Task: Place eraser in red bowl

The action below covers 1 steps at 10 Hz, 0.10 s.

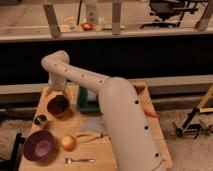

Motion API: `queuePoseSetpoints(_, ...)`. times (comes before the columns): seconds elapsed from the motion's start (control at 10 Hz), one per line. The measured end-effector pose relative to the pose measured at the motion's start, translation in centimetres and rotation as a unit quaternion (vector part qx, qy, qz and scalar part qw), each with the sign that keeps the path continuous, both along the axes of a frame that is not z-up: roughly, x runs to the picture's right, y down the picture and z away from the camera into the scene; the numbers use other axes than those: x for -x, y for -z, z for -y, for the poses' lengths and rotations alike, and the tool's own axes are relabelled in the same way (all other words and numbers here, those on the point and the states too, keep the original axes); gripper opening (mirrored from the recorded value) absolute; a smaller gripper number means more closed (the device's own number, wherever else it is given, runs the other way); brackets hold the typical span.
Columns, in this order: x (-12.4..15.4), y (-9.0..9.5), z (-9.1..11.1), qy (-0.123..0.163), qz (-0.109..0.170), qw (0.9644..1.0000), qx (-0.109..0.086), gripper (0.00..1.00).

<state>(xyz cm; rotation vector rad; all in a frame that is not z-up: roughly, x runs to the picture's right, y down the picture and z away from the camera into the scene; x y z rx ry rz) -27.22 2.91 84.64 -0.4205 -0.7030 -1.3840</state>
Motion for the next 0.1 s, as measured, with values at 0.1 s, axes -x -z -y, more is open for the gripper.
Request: queuePoseSetpoints(0.1,0.01,0.01,0.0,0.0,0.0,1.0,0.0,0.8)
